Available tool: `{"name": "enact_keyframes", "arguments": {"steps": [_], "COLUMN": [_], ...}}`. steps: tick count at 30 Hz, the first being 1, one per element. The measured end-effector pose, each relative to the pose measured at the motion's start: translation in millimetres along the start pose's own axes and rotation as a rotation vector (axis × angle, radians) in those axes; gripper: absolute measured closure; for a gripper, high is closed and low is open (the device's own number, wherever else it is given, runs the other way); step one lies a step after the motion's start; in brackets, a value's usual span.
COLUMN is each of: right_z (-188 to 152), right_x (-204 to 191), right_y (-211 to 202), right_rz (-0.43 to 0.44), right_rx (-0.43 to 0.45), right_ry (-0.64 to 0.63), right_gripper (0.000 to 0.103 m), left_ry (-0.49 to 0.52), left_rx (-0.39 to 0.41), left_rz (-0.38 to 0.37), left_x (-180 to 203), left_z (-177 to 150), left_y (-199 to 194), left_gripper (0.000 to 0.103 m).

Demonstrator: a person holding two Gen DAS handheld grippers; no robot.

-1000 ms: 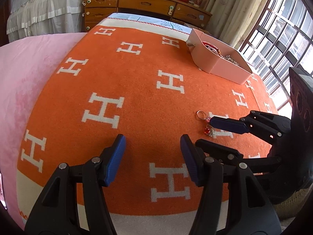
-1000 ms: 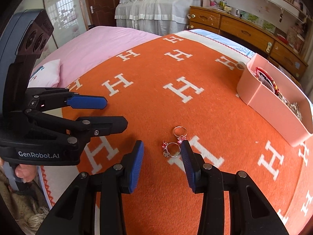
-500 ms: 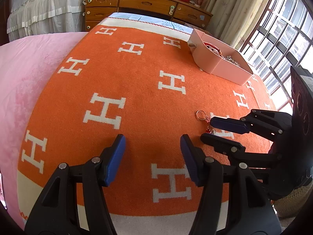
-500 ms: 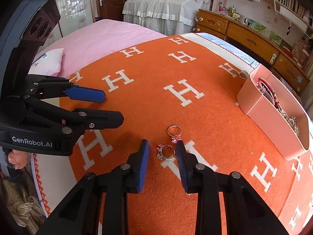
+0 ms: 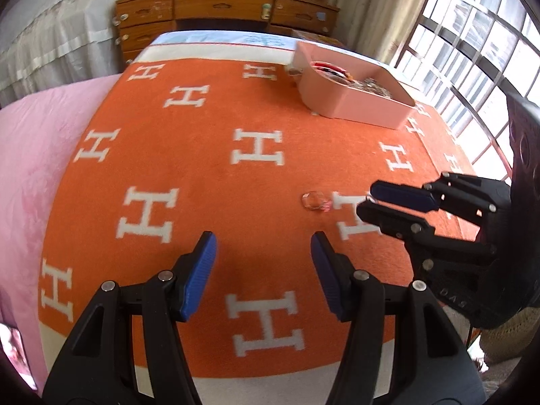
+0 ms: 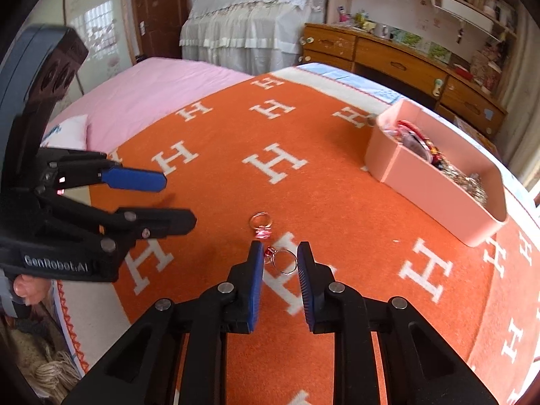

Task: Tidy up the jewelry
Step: 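Position the right tool fingers around the pink rings, then grasp the pink rings with the right tool and lower them into the tray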

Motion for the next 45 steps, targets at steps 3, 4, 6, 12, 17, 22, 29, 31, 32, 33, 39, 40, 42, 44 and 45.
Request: {"name": "enact_keyframes", "arguments": {"steps": [3,4,6,12,17,22,29,31,32,33,39,40,42,44,45], "right_z": [0,0,-2,-10,-17,-22,-28,-29,-30,-31,-31,-31,-29,-25,-22], "right_x": [15,21,29,46,57,61,72,74,75,76,78,78,78,77,78], "right_y": [-14,-19,-26,-42,-49,-54,-56,-57,-57,-57,-61,-62,-66,-73,-78], "right_rz": [-0.006,-0.002,-0.004,-0.004,0.017,0.045,0.081,0.087,0.088,0.092,0.097,0.095,0.084,0.070,0.064], "right_rx": [0.030,0.037,0.051,0.083,0.107,0.128,0.142,0.144,0.145,0.147,0.161,0.164,0.170,0.179,0.184], "right_ry": [0.069,0.090,0.116,0.161,0.198,0.213,0.255,0.264,0.268,0.272,0.287,0.288,0.288,0.290,0.294], "right_gripper": [0.083,0.083,0.083,0.083,0.083,0.083,0.083,0.083,0.083,0.083,0.083,0.083,0.083,0.083,0.083], "left_ry": [0.033,0.034,0.030,0.032,0.064,0.109,0.152,0.155,0.158,0.158,0.126,0.124,0.132,0.150,0.160], "left_rx": [-0.018,-0.028,-0.052,-0.070,-0.094,-0.122,-0.154,-0.158,-0.160,-0.161,-0.153,-0.147,-0.132,-0.111,-0.097], "left_rz": [-0.035,-0.043,-0.057,-0.047,0.000,0.055,0.079,0.086,0.090,0.092,0.065,0.062,0.049,0.032,0.026], "left_x": [11,13,16,27,37,48,61,63,64,65,62,63,67,72,74], "left_z": [8,11,17,30,39,45,50,51,52,52,51,51,54,62,68], "left_y": [9,13,22,36,42,47,52,53,53,53,48,45,37,24,17], "left_gripper": [0.048,0.048,0.048,0.056,0.066,0.071,0.084,0.084,0.084,0.085,0.085,0.085,0.085,0.085,0.085]}}
Point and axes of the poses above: each gripper's, at about its wrist camera, not at the fingertips, and y roughly the way its jaws point, x to its right, z to its top, the point moved 1 cm from there along y, roughly the way its jaws point, and after that the axes turned 9 degrees about y, right-handed, at the moved point
